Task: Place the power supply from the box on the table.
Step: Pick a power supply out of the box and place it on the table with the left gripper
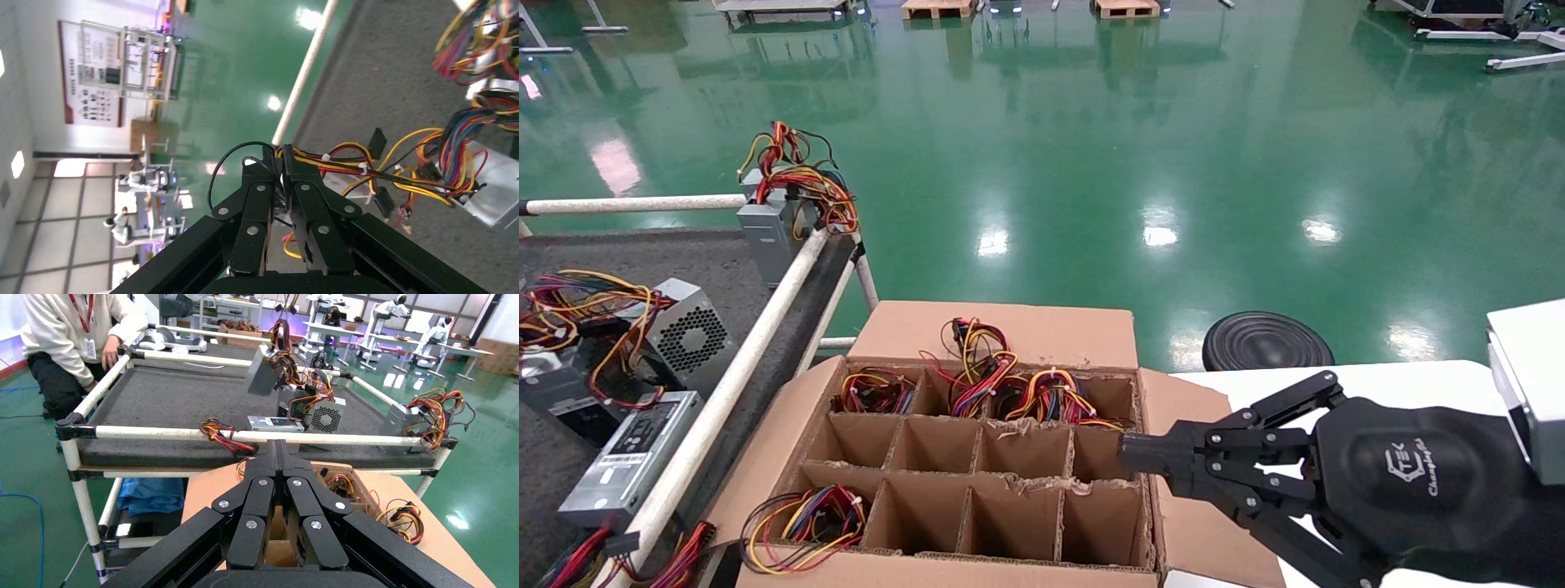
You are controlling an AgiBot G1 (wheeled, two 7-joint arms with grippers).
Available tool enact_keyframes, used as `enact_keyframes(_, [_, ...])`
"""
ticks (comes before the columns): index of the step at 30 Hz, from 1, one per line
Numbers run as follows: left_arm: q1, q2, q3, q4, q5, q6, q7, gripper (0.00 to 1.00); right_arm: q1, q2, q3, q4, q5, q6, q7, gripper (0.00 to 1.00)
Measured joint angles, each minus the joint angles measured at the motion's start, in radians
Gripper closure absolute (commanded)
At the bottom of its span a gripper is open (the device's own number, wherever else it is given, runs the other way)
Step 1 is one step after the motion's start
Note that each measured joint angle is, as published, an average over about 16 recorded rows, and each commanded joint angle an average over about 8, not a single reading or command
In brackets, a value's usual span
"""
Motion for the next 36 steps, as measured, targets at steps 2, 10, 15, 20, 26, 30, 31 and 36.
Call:
enact_keyframes(2, [-0.004, 0.003, 0.004, 0.027, -0.001, 0.008, 0.015, 1.0, 0.0, 0.0, 0.0, 0.0, 0.0, 0.0, 0.0, 1.0])
enact_keyframes(10, [-0.024, 0.017, 0.005, 0.137, 0.011, 0.04, 0.076, 1.0, 0.0, 0.0, 0.0, 0.0, 0.0, 0.0, 0.0, 1.0])
enact_keyframes(15, [-0.038, 0.025, -0.006, 0.203, 0.03, 0.058, 0.109, 1.0, 0.0, 0.0, 0.0, 0.0, 0.0, 0.0, 0.0, 1.0])
enact_keyframes(20, [-0.052, 0.034, -0.023, 0.263, 0.055, 0.075, 0.137, 1.0, 0.0, 0.0, 0.0, 0.0, 0.0, 0.0, 0.0, 1.0])
enact_keyframes(26, [-0.066, 0.043, -0.044, 0.324, 0.085, 0.092, 0.162, 1.0, 0.0, 0.0, 0.0, 0.0, 0.0, 0.0, 0.0, 1.0])
enact_keyframes(30, [-0.075, 0.046, -0.056, 0.354, 0.101, 0.102, 0.173, 1.0, 0.0, 0.0, 0.0, 0.0, 0.0, 0.0, 0.0, 1.0])
enact_keyframes(31, [-0.077, 0.047, -0.058, 0.359, 0.104, 0.104, 0.175, 0.98, 0.0, 0.0, 0.0, 0.0, 0.0, 0.0, 0.0, 1.0])
enact_keyframes(36, [-0.085, 0.047, -0.066, 0.38, 0.115, 0.114, 0.179, 0.61, 0.0, 0.0, 0.0, 0.0, 0.0, 0.0, 0.0, 1.0])
